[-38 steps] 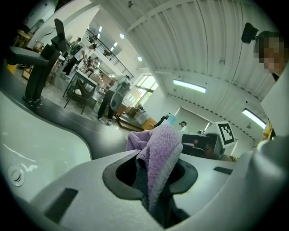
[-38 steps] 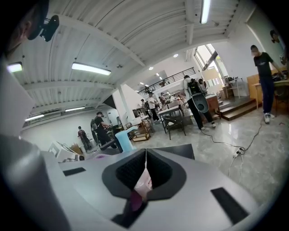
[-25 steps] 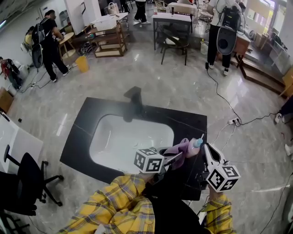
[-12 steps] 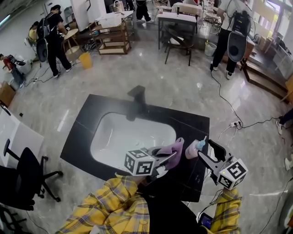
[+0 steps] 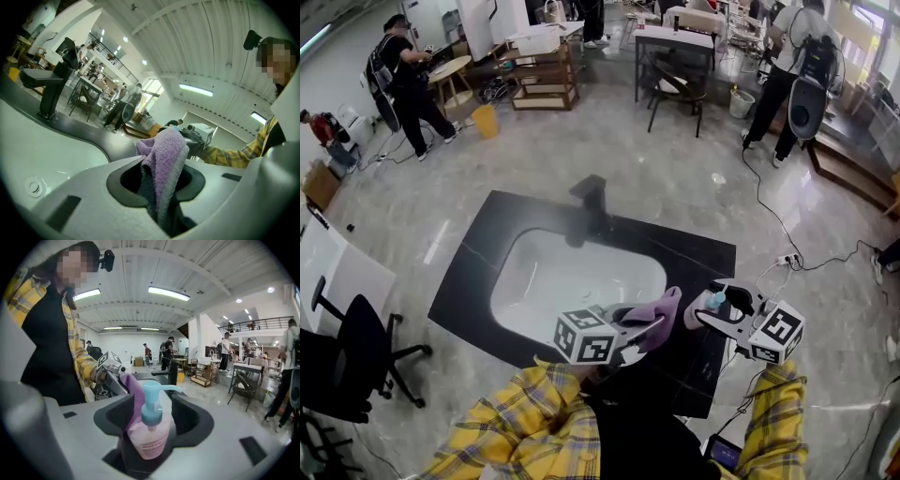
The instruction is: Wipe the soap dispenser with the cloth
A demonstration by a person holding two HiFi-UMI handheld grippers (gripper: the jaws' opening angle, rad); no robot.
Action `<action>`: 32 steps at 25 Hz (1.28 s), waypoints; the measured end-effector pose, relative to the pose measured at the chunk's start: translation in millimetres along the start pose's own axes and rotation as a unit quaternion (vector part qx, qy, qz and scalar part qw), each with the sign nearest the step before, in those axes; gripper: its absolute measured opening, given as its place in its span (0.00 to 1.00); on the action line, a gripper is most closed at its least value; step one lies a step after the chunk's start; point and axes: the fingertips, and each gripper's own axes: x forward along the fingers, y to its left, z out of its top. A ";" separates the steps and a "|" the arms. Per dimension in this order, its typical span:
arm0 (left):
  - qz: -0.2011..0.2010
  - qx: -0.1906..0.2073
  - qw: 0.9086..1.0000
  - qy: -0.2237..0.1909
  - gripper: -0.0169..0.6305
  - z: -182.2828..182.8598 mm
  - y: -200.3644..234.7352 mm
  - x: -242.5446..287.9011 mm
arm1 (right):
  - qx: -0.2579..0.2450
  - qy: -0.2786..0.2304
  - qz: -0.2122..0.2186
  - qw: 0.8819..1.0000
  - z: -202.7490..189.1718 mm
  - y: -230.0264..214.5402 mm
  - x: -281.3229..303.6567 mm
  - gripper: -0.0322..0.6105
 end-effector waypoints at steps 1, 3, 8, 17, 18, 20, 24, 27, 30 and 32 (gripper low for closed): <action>0.002 0.001 1.000 0.000 0.16 -0.1 1.0 -1.2 | -0.004 0.003 0.004 1.000 0.1 -1.8 0.5 0.39; 0.005 0.002 1.000 0.001 0.16 -0.6 2.3 -3.0 | -0.006 0.006 0.017 1.000 -0.8 -4.5 1.0 0.39; 0.007 0.003 1.000 0.000 0.16 2.6 0.1 -6.4 | -0.017 0.021 0.044 0.999 0.3 -0.8 3.2 0.25; -0.001 0.003 1.000 0.005 0.16 3.2 -1.5 -0.2 | 0.024 -0.005 -0.004 1.000 1.8 -4.1 5.0 0.24; -0.003 0.004 1.000 0.006 0.16 2.8 -2.2 1.1 | 0.028 -0.005 -0.015 0.999 1.5 -4.6 4.6 0.24; -0.005 0.007 1.000 0.008 0.16 2.8 -3.3 3.6 | 0.041 -0.008 -0.038 0.998 1.4 -5.8 3.7 0.24; -0.006 0.010 1.000 0.006 0.16 7.6 -2.1 6.3 | 0.065 -0.013 -0.086 0.994 1.0 -8.3 2.9 0.24; -0.006 0.010 1.000 0.003 0.16 10.1 -2.8 6.7 | 0.087 -0.019 -0.120 0.989 0.2 -9.7 2.0 0.24; -0.008 0.012 1.000 0.004 0.16 10.6 -6.1 8.3 | 0.115 -0.027 -0.157 0.981 0.4 -11.5 0.0 0.24; -0.009 0.013 1.000 0.004 0.16 10.4 -7.1 9.6 | 0.130 -0.029 -0.184 0.974 0.1 -13.8 -0.3 0.24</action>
